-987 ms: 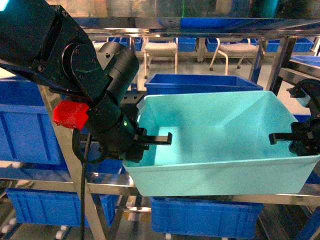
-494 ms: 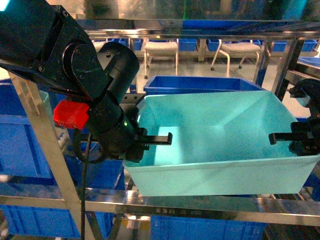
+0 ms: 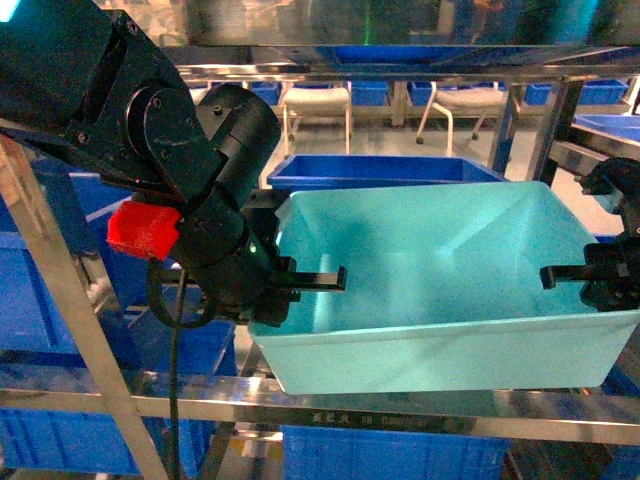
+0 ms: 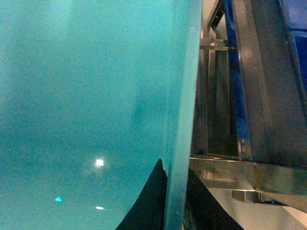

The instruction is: Organize blue bins on left shelf correctly

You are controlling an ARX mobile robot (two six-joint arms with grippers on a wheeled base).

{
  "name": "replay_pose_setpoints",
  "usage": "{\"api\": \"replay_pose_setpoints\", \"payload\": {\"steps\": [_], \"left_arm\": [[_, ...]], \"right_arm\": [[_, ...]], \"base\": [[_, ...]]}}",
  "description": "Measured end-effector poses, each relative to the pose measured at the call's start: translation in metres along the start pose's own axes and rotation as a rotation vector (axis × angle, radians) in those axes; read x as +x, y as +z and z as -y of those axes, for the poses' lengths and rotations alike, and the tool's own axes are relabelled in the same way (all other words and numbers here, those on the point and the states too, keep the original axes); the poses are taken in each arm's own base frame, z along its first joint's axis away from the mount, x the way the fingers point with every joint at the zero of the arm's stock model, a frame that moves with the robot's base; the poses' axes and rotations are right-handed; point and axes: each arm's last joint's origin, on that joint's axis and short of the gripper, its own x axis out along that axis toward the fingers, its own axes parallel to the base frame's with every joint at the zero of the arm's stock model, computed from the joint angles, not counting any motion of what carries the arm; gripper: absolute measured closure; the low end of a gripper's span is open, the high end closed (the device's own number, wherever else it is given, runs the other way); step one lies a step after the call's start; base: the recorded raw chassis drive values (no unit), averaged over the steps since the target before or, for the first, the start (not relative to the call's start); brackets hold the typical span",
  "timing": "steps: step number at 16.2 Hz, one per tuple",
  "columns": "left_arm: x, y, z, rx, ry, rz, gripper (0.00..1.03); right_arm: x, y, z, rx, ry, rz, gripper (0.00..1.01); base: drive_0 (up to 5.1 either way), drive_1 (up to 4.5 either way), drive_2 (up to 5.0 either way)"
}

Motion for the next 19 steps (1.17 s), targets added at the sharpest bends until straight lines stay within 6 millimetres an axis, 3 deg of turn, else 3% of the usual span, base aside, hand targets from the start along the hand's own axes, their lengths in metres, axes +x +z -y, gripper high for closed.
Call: {"api": "replay_pose_setpoints", "payload": {"steps": [4,8,12,15,19], "left_arm": [[-0.001,0.002,-0.002,-0.003,0.001,-0.006,1.01],[0.025,0.023,-0.009,0.013,0.015,-0.039,1.01],[0.049,0.034,-0.008,0.056,0.027,-0.151,1.01],[0.067,0.033,0.003,0.106,0.078,-0.266,1.01],[0.072,0.038,0.005,0.094,0.086,-0.265,1.01]], "right_arm": [[0.002,0.002,-0.002,-0.006,0.005,0.000,0.94],[0.034,0.019,-0.012,-0.023,0.013,-0.041,0.94],[0.056,0.004,-0.013,0.005,0.023,-0.149,0.94],[0.079,-0.025,-0.011,0.042,0.052,-0.248,0.94],[0.086,-0.020,-0.010,0.052,0.056,-0.245,0.94]], "base": [[0.2,0.16,0.2],[0.0,0.00,0.0],[0.0,0.00,0.0],[0.0,0.00,0.0],[0.0,0.00,0.0]]}}
